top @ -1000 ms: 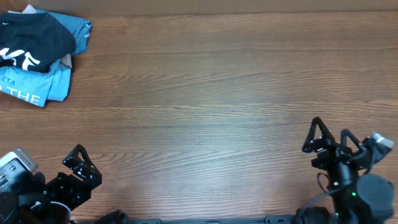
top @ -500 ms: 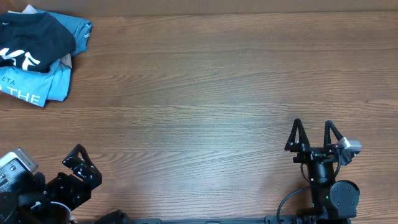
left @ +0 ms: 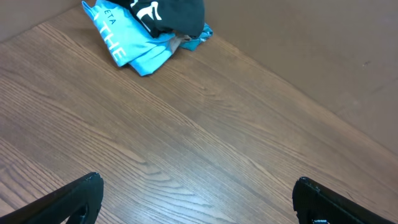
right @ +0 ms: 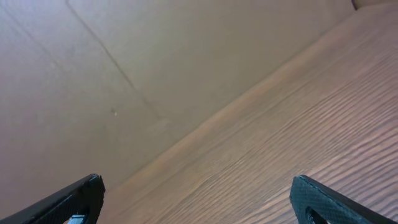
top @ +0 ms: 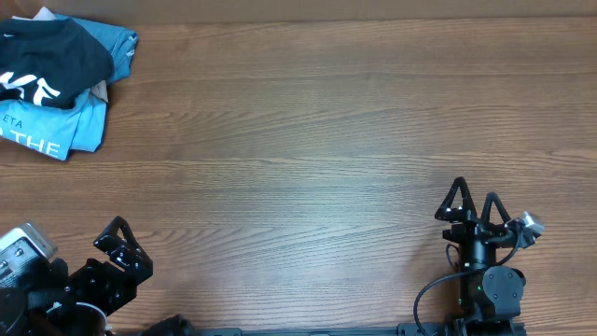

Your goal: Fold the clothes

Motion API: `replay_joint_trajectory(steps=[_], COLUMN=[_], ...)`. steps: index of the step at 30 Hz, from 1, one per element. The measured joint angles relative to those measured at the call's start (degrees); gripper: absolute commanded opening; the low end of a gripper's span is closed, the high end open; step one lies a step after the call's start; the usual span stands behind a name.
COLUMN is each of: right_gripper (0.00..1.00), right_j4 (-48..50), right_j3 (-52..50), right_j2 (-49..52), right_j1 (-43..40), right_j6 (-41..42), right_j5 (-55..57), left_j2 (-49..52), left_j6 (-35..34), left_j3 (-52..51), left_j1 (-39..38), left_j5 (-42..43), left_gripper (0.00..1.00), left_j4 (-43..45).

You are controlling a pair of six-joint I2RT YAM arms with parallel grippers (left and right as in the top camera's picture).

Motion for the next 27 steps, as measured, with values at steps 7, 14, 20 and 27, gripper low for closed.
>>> replay_joint_trajectory(steps=[7,14,20,27], right_gripper=[1.00,1.00,1.00,1.00], right_j4=[-0.5,-0.5,-0.5,-0.5], right_j3=[0.0,0.0,0.0,0.0], right_j2=[0.0,0.0,0.0,0.0], right_j1=[0.0,0.0,0.0,0.0], right_j6=[-15.4,-26.5,-28.3,-28.5], right_j5=[-3.9,-5.0,-5.0,-5.0], left_j2=[0.0,0.0,0.0,0.0], left_j6=[0.0,0.0,0.0,0.0], left_j3=[0.0,0.0,0.0,0.0], left_j1=[0.0,0.0,0.0,0.0], left_j5=[0.0,0.0,0.0,0.0], left_gripper=[1.00,1.00,1.00,1.00], left_j4=[0.0,0.0,0.0,0.0])
